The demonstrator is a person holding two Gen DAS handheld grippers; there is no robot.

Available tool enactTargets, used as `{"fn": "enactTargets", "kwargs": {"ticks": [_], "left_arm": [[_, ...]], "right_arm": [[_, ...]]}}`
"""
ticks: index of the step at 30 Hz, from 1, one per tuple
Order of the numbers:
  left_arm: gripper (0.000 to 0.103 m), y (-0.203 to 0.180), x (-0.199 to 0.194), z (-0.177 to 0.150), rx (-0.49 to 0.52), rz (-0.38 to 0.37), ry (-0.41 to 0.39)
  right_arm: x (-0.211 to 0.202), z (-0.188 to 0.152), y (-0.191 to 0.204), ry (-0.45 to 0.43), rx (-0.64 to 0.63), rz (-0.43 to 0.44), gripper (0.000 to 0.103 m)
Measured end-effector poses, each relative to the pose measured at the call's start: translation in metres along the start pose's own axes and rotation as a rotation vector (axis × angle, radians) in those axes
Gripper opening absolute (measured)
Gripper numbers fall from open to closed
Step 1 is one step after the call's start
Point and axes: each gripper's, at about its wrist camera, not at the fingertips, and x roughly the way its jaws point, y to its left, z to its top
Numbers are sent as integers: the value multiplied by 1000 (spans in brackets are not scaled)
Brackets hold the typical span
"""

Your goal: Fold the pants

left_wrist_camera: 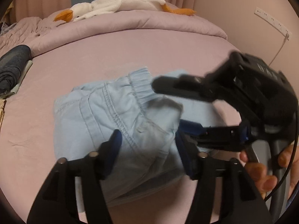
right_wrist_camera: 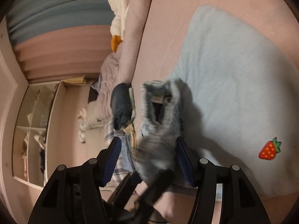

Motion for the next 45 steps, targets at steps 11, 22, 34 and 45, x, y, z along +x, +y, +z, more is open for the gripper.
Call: {"fn": "enactTargets", "kwargs": {"ticks": [11, 22, 34, 45], "left_arm": [[62, 34, -37, -16, -105, 15, -42], [62, 62, -54, -23, -203, 38, -63], [66, 107, -67, -42, -348, 88, -60], [66, 108, -56, -40, -342, 88, -40]], "right_arm": [[16, -6, 19, 30, -156, -202, 47], [15, -18, 38, -16, -292, -281, 31], [-34, -8, 61, -154, -373, -283, 31], [-64, -4, 36, -239, -294, -315, 31]]}}
